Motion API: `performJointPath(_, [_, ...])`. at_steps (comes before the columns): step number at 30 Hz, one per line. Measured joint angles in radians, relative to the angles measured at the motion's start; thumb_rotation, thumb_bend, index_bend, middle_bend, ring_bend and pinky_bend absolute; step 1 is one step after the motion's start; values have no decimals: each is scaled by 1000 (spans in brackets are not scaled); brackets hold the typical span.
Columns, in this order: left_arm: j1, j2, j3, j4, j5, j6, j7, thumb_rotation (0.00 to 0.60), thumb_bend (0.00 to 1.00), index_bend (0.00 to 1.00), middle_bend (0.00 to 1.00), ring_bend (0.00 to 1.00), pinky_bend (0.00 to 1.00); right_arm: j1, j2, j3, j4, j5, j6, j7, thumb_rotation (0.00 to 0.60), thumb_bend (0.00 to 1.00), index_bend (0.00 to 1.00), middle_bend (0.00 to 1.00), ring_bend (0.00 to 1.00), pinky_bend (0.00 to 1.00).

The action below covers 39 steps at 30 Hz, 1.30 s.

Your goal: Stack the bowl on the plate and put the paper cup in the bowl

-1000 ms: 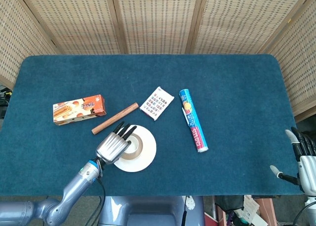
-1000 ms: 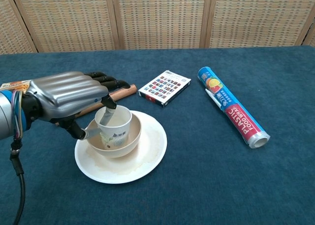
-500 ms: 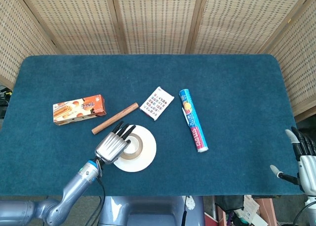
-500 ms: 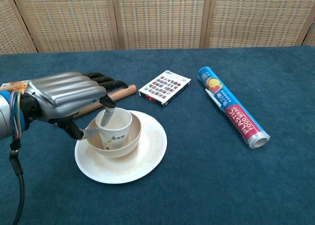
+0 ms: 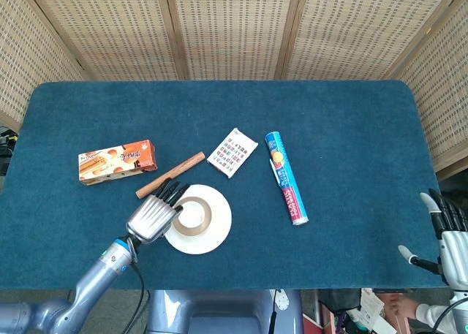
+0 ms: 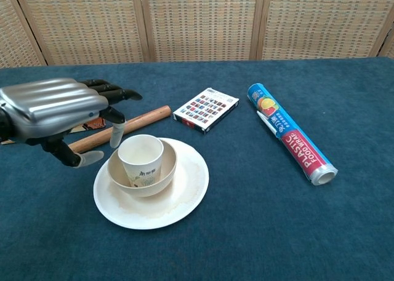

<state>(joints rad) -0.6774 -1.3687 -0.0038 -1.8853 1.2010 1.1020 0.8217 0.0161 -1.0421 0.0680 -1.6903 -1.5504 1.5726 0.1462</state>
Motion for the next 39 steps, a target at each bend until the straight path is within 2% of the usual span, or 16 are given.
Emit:
performJointPath(7, [61, 78, 25, -37, 111, 79, -121, 600, 377, 399, 0, 0, 0, 2, 0, 1, -1, 2, -4, -9, 600, 145, 0, 0, 0, 0])
performJointPath(13, [159, 121, 62, -13, 220, 205, -234, 600, 330, 321, 0, 0, 0, 6, -4, -2, -5, 0, -12, -33, 600, 146, 0, 0, 0, 0])
performJointPath(21, [316, 128, 112, 110, 348, 411, -371, 600, 215, 202, 0, 0, 0, 13, -17, -6, -15, -4, -23, -86, 600, 146, 0, 0, 0, 0])
performJointPath(27, [415, 113, 140, 208, 401, 517, -458, 600, 152, 122, 0, 0, 0, 18, -31, -8, -13, -3, -34, -138, 600, 146, 0, 0, 0, 0])
performJointPath(32, [468, 91, 142, 278, 416, 555, -490, 600, 143, 71, 0, 0, 0, 23, -43, -10, -19, -2, -42, -183, 600, 146, 0, 0, 0, 0])
performJointPath(39, [501, 103, 108, 293, 430, 581, -533, 600, 141, 55, 0, 0, 0, 33, -52, -15, -24, -2, -63, -202, 600, 146, 0, 0, 0, 0])
